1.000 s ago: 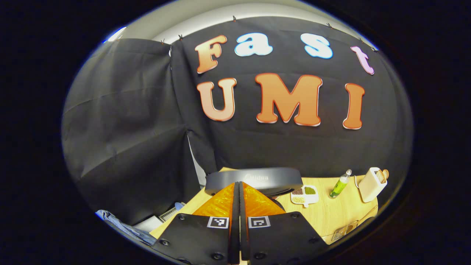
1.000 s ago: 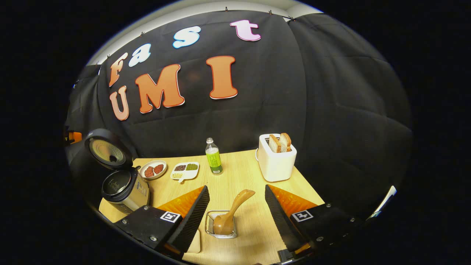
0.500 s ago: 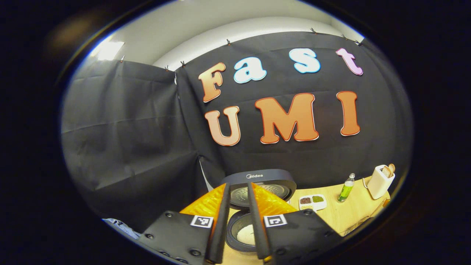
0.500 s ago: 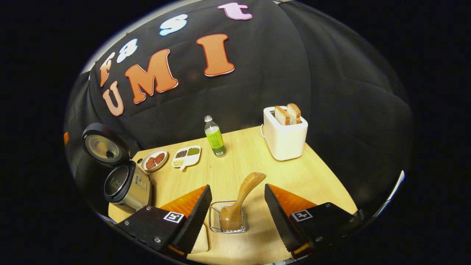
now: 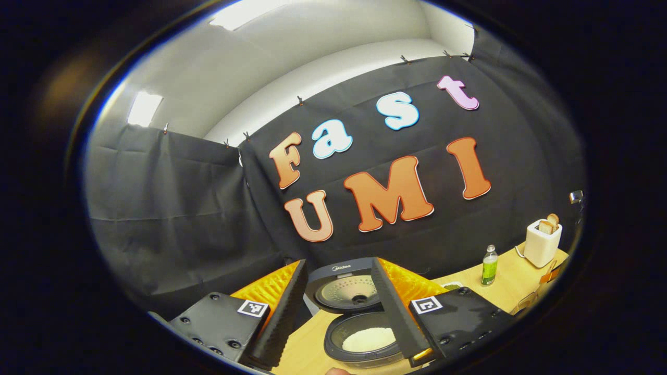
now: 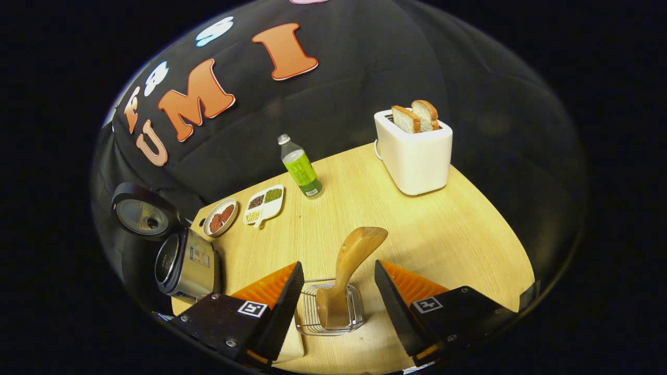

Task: Close the left gripper, press the button to open the rice cooker; take a wooden spoon from the chopstick holder with the right hand, scoop a spoonful of rice and pour it into the rice cooker, then put the wooden spoon back into the chopstick holder.

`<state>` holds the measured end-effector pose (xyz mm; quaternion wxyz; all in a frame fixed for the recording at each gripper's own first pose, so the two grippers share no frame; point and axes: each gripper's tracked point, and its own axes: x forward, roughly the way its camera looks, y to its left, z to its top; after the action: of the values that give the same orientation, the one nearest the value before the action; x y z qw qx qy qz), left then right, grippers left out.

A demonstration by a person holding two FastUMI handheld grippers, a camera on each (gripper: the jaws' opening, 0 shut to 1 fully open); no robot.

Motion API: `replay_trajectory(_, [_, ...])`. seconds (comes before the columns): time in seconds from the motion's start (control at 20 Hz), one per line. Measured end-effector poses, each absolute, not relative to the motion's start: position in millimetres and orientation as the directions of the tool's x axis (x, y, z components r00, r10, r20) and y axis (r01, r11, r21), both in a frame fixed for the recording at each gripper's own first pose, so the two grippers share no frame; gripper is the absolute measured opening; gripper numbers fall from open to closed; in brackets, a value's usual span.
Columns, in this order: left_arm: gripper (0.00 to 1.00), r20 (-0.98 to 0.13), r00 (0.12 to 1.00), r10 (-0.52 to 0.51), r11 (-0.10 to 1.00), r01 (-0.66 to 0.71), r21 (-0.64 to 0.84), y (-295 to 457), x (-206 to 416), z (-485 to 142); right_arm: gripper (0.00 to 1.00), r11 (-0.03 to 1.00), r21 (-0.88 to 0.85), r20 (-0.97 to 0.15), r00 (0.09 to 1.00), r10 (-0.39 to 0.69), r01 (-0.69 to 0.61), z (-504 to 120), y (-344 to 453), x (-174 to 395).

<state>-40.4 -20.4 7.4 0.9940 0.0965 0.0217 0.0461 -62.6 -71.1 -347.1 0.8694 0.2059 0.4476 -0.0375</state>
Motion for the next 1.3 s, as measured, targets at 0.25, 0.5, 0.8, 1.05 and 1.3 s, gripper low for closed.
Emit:
replay_trajectory(0.25, [0.77, -0.064, 0.983, 0.175, 0.979, -0.166, 0.118, -23, -51, 8, 0.75, 0.913, 0.341, -0.798, 0.582, 0.157, 0.222, -365, -67, -50])
replay_trajectory(0.5, [0.77, -0.063, 0.977, 0.205, 0.968, -0.193, 0.158, -24, -61, 8, 0.52, 0.896, 0.359, -0.822, 0.543, 0.171, 0.261, -386, -61, -50])
replay_trajectory(0.8, [0.93, -0.056, 0.983, 0.173, 0.969, -0.160, 0.186, -33, -59, 6, 0.17, 0.888, 0.362, -0.821, 0.548, 0.159, 0.284, -393, -59, -50])
replay_trajectory(1.05, [0.80, -0.051, 0.994, 0.101, 0.981, -0.091, 0.169, -37, -41, 2, 0.19, 0.873, 0.358, -0.810, 0.575, 0.115, 0.331, -385, -56, -59])
replay_trajectory(1.3, [0.91, -0.060, 0.998, 0.035, 0.989, -0.026, 0.145, -34, -27, -7, 0.14, 0.867, 0.312, -0.803, 0.595, 0.023, 0.388, -377, -58, -75])
